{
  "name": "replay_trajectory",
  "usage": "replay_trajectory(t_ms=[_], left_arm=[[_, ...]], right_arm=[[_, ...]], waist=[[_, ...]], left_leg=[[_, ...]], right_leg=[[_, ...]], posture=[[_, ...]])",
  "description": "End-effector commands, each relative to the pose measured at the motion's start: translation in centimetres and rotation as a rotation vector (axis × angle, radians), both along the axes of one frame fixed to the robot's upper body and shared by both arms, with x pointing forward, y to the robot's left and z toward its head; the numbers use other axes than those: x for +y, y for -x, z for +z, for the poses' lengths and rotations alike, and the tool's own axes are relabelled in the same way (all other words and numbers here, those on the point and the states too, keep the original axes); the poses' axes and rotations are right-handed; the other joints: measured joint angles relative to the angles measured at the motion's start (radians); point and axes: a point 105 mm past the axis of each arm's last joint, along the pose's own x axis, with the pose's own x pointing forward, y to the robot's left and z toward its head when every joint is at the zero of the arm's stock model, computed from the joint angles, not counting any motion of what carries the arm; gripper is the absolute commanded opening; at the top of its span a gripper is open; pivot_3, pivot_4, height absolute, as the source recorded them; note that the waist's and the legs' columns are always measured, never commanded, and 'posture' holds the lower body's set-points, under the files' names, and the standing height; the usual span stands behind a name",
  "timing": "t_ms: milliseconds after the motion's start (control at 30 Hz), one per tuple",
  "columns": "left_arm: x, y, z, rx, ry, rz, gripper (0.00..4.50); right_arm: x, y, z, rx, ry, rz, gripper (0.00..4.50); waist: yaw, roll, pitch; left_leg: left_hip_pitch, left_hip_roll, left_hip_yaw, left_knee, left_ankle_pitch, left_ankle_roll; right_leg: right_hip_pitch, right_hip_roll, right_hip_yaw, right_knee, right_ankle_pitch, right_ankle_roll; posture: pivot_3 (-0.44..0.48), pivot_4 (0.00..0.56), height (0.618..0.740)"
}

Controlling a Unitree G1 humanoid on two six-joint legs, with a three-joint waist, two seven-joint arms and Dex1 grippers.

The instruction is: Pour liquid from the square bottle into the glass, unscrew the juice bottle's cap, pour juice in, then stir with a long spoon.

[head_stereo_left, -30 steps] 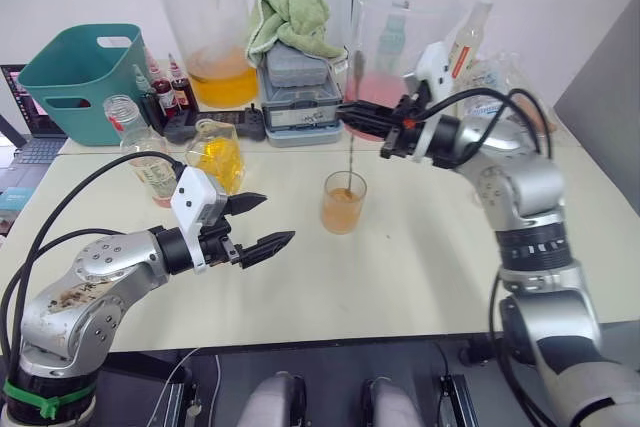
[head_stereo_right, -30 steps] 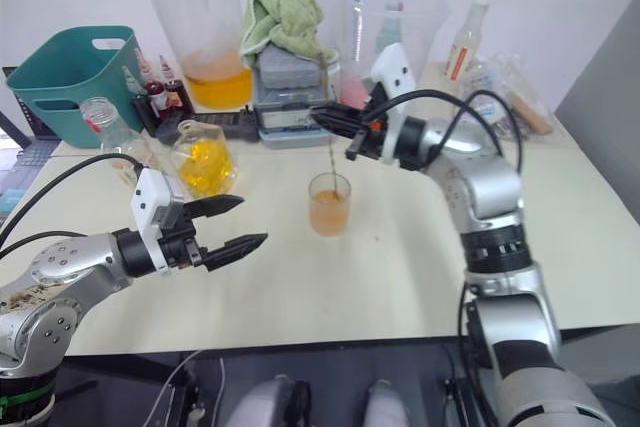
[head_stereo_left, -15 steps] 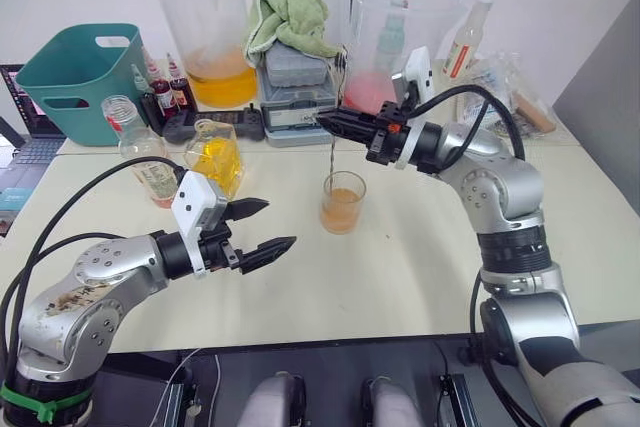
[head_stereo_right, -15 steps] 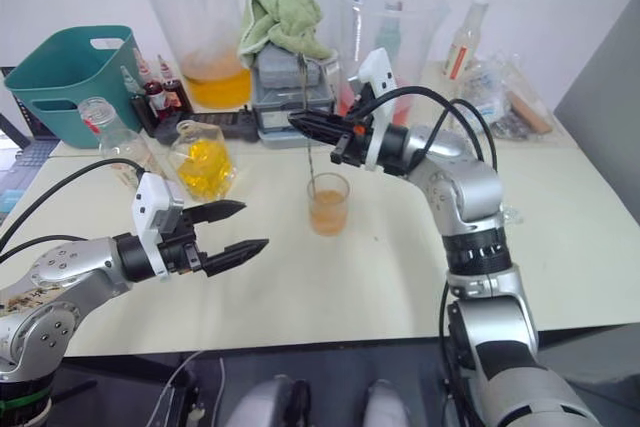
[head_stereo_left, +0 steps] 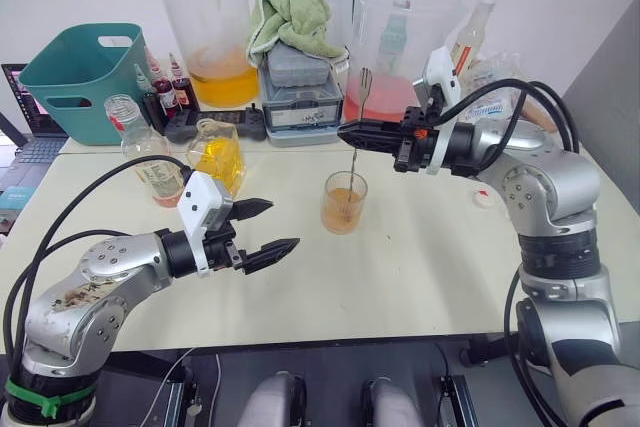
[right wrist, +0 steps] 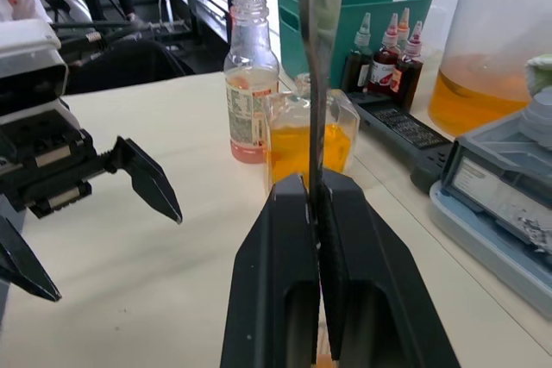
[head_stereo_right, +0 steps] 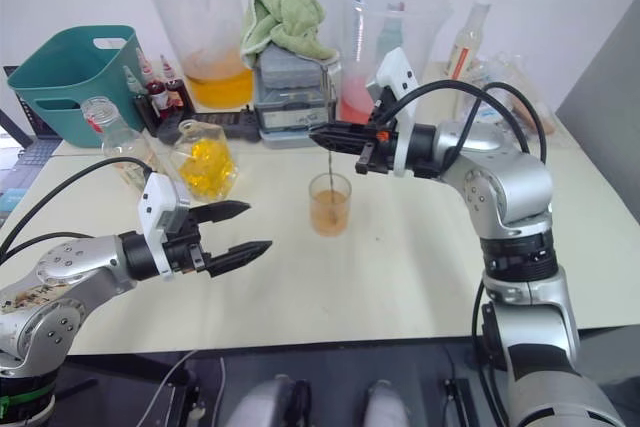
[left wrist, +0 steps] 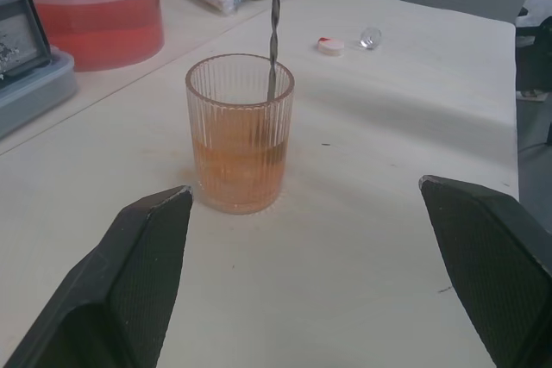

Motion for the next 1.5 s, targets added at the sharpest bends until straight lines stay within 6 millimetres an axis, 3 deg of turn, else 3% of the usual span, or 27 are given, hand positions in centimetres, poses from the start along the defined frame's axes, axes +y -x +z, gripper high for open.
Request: replay_trajectory(t_ms=[33,300,700,1133,1500], left_arm=[[-0.1,0.1,0.7,-0.040,-0.002,-0.016,4.45],[0.0,0.1,0.8,-0.041,-0.010,-0.015,4.45],[-0.1,0.1,0.7,-0.041,-0.013,-0.014,4.45],[-0.2,0.0,0.5,-0.040,-0.012,-0.021,4.45],[-0.2,0.0,0.6,-0.040,-0.017,-0.020,4.45]], right_arm=[[-0.1,-0.3,1.0,-0.098,-0.006,-0.036,0.00],[0.3,-1.9,1.5,-0.157,-0.075,-0.089,0.00],[2.1,-0.2,1.4,-0.063,-0.149,0.058,0.00],[0.1,-0.2,0.5,-0.081,0.050,0.007,0.00],[1.1,-1.3,2.3,-0.140,-0.071,-0.034,0.00]], waist=[[0.000,0.000,0.000],[0.002,0.000,0.000],[0.002,0.000,0.000],[0.005,0.000,0.000],[0.005,0.000,0.000]], left_leg=[[0.000,0.000,0.000,0.000,0.000,0.000],[0.000,0.000,0.000,0.001,0.000,0.001],[0.000,0.000,0.000,0.001,0.000,0.000],[0.000,0.000,0.000,0.001,0.000,0.000],[0.000,0.000,0.000,0.000,0.000,0.000]], right_leg=[[0.000,0.000,0.000,0.000,0.000,0.000],[0.000,0.000,0.000,0.001,0.000,0.000],[0.000,0.000,0.000,0.001,0.000,0.000],[0.000,0.000,0.000,0.000,0.000,0.000],[0.000,0.000,0.000,0.000,0.000,-0.001]], posture=[[0.000,0.150,0.740],[0.000,0.150,0.740],[0.000,0.150,0.740],[0.000,0.150,0.740],[0.000,0.150,0.740]])
